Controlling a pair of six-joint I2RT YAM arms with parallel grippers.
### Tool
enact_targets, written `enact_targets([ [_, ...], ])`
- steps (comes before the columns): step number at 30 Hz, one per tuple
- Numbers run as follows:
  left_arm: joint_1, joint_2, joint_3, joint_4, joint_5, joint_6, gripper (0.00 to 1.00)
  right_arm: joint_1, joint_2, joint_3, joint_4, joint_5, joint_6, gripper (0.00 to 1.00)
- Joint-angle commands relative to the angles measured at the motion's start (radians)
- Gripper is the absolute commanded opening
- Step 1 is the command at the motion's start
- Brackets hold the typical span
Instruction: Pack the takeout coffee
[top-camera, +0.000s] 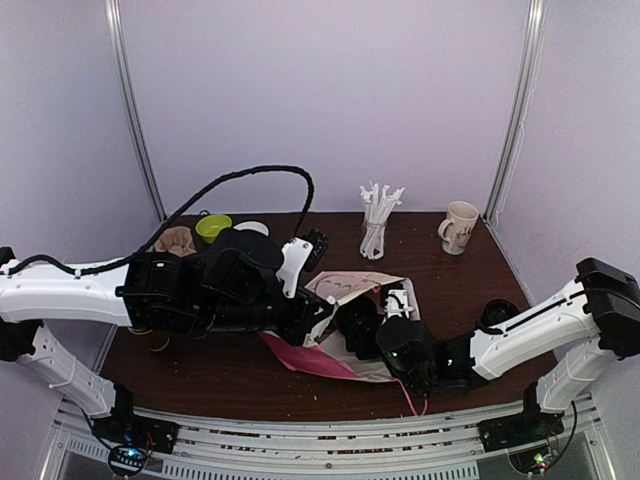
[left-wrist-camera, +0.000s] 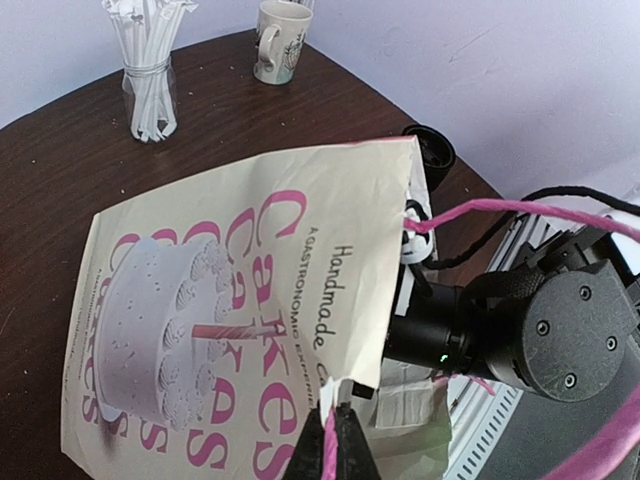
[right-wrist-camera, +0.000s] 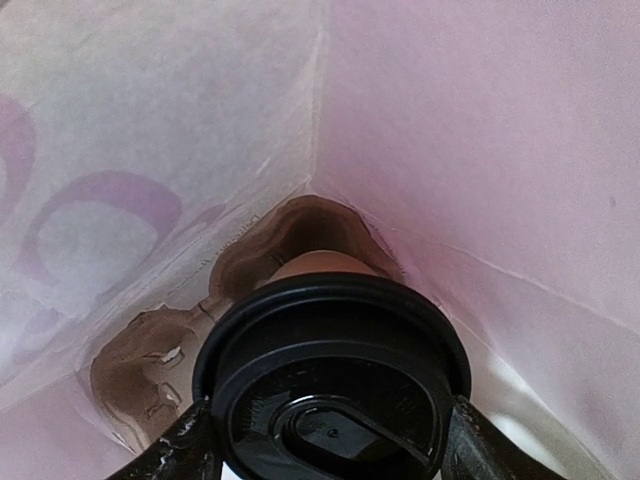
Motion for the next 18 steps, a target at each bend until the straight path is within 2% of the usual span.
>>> enact_targets([
  [1,-0.004,-0.025,-0.005,-0.057,0.037,-0.021,0.0,-0.02,0.015,-0.002,-0.003,0.064,0.012,0.52],
  [6,-0.003,-0.006,0.027,0.015,0.06,-0.021,0.0,-0.02,0.002,0.026,-0.04,0.045,-0.032,0.52],
  [18,-0.004,0.01,0.022,0.21,0.138,-0.016,0.0,-0.022,-0.067,0.144,-0.32,-0.025,-0.118,0.53],
])
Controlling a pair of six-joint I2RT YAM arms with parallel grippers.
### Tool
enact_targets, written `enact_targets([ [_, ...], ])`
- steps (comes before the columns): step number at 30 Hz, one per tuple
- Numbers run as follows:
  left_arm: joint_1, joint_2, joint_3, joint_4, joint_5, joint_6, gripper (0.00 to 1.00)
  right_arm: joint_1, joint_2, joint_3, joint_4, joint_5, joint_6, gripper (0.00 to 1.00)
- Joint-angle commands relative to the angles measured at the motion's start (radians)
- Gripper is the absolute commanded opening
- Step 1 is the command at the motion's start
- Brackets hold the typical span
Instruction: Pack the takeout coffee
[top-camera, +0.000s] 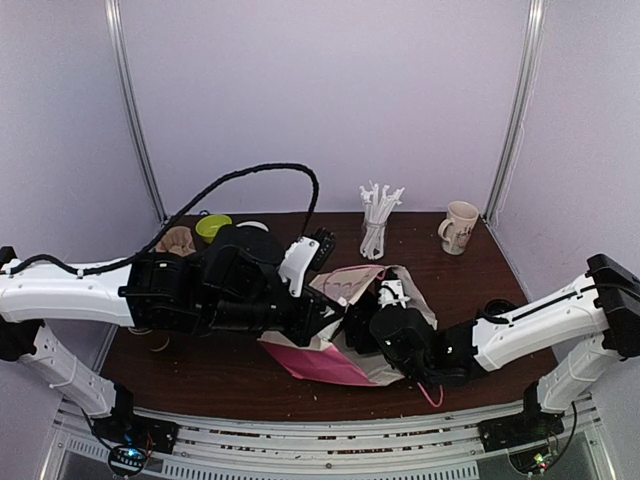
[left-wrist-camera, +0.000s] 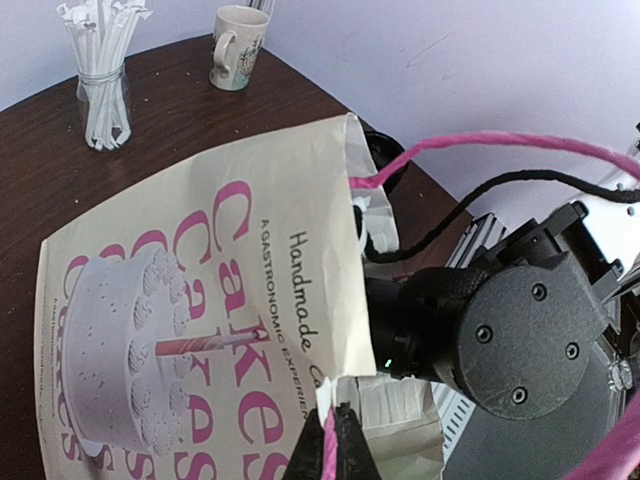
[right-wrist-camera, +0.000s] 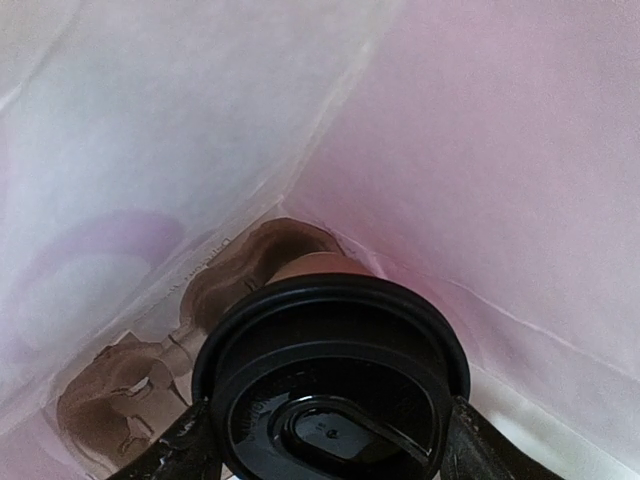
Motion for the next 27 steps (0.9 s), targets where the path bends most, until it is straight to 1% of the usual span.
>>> enact_targets([
  [1,-0.004,-0.001,0.013,0.154,0.047,-0.001,0.0,-0.009,-0.042,0.065,-0.159,-0.035,-0.046,0.53],
  [5,-0.004,-0.01,-0.017,0.222,0.03,-0.001,0.0,-0.011,-0.072,0.098,-0.229,-0.119,-0.068,0.52],
  [10,-0.002,-0.04,-0.099,0.296,0.001,-0.023,0.0,-0.022,-0.078,0.176,-0.361,-0.234,-0.077,0.52],
  [13,-0.003,-0.084,-0.151,0.312,-0.033,-0.038,0.0,-0.025,-0.083,0.202,-0.401,-0.257,-0.062,0.52],
  [16,-0.003,-0.134,-0.195,0.291,-0.067,-0.038,0.0,-0.026,-0.101,0.188,-0.387,-0.271,-0.048,0.52],
  [22,-0.002,-0.194,-0.255,0.202,-0.112,-0.042,0.0,-0.026,-0.121,0.118,-0.302,-0.29,-0.005,0.53],
  [25,-0.003,-0.199,-0.26,0.162,-0.109,-0.022,0.0,-0.027,-0.133,0.09,-0.264,-0.28,0.008,0.52],
  [27,-0.003,-0.191,-0.258,0.147,-0.081,0.007,0.0,-0.027,-0.148,0.071,-0.229,-0.281,0.002,0.52],
])
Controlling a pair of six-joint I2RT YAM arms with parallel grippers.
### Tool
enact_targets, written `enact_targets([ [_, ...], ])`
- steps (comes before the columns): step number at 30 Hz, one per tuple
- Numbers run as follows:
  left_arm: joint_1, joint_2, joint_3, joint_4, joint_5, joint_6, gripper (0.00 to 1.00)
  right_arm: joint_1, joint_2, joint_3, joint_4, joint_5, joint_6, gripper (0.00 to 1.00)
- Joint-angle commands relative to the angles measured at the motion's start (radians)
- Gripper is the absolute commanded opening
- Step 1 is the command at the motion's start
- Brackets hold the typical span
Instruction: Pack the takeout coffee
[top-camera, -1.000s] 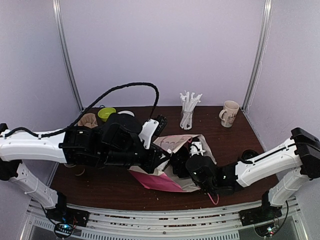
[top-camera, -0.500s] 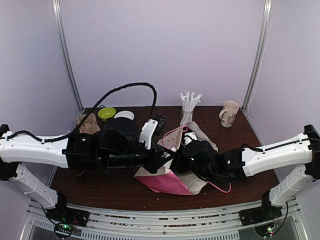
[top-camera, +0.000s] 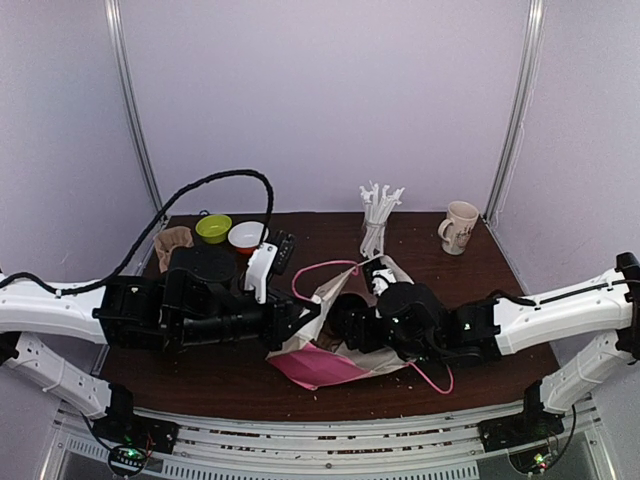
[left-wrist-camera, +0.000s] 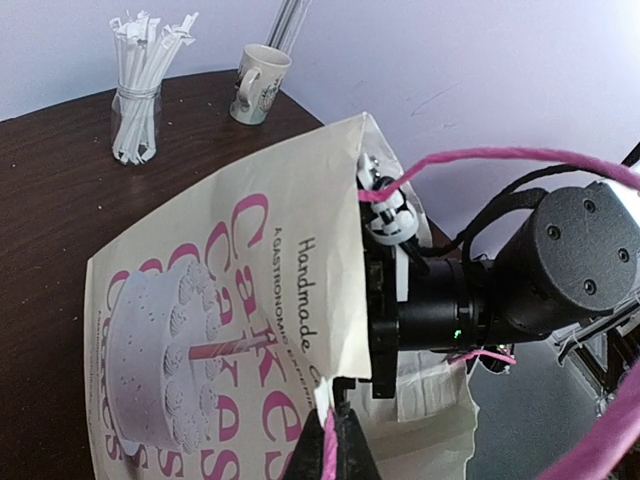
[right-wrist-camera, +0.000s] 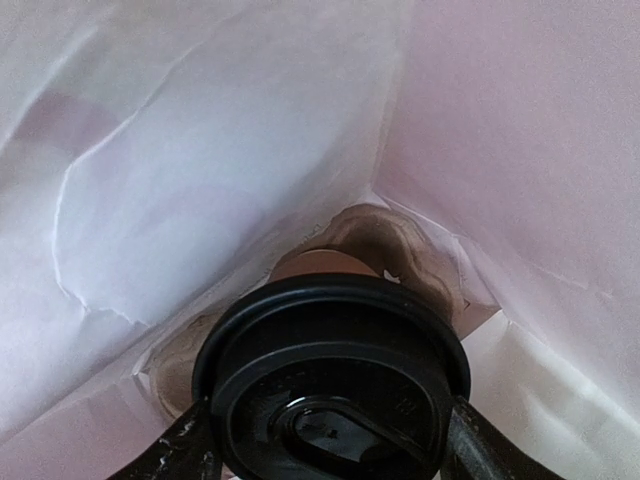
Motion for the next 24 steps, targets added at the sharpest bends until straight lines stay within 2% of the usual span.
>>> enact_targets([
  [1,-0.002,0.002,-0.005,-0.052,0.017,0.059,0.0,-0.003,-0.044,-0.056,0.079,-0.014,0.016,0.52],
  [6,-0.002,0.053,0.051,-0.09,0.127,0.159,0.0,0.017,-0.088,-0.122,0.153,-0.049,-0.016,0.52],
  [12,-0.002,0.134,0.198,-0.165,0.13,0.217,0.0,0.054,-0.156,-0.201,0.227,-0.027,-0.036,0.53],
  [21,-0.003,0.263,0.439,-0.363,0.02,0.356,0.0,0.085,-0.184,-0.282,0.332,0.006,-0.081,0.53],
  [24,-0.003,0.274,0.473,-0.401,-0.033,0.414,0.0,0.088,-0.183,-0.28,0.333,0.036,-0.08,0.53],
])
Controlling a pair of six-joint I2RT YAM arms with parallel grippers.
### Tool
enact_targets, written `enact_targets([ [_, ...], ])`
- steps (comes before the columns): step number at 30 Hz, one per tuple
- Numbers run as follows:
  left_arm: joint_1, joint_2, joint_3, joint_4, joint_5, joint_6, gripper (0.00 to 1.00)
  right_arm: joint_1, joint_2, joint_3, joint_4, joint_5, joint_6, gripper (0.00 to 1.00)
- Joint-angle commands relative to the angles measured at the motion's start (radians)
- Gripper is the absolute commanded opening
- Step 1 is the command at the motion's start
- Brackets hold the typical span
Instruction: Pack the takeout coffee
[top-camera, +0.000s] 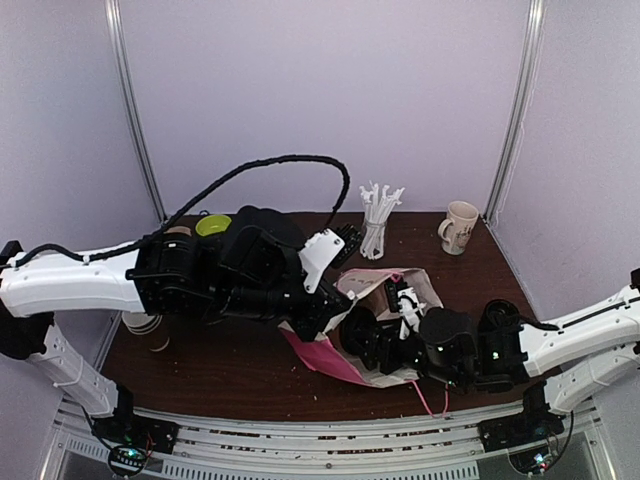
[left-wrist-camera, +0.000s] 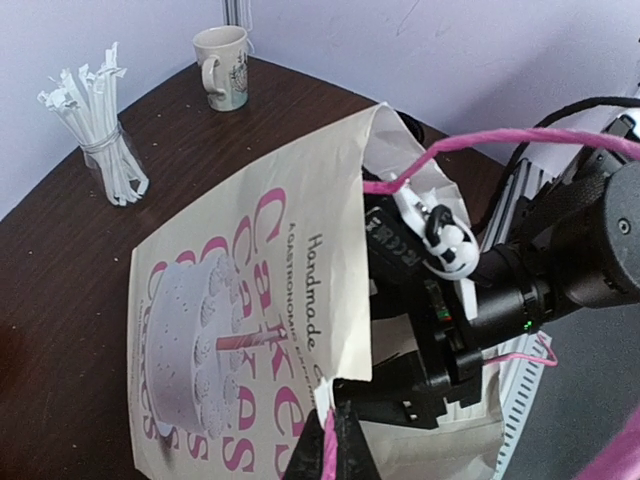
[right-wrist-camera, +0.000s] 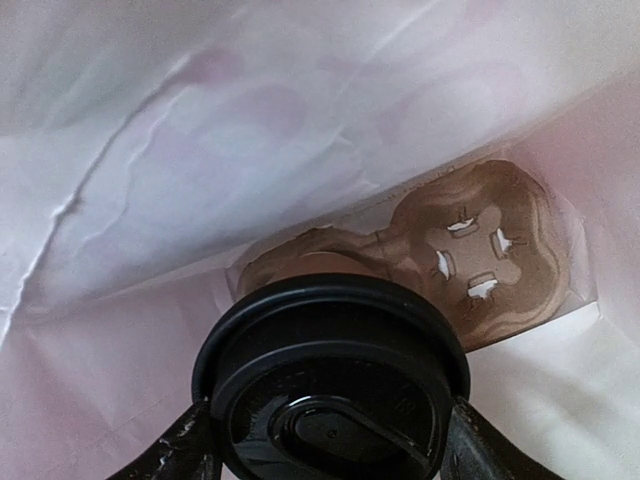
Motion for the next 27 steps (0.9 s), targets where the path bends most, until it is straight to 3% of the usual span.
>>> enact_targets([
  [1,-0.003,0.007,0.063,-0.07,-0.099,0.125,0.0,0.01,-0.013,-0.005,0.045,0.08,-0.015,0.53],
  [6,-0.004,0.009,0.007,-0.074,-0.123,0.153,0.0,0.011,-0.074,-0.027,0.018,0.214,0.014,0.52],
  [11,-0.022,0.007,-0.012,-0.024,-0.147,0.161,0.0,0.012,-0.134,-0.082,0.043,0.228,0.022,0.52],
  [27,-0.126,0.167,0.157,-0.055,-0.25,0.24,0.0,0.017,-0.35,-0.218,-0.093,0.333,0.071,0.52],
])
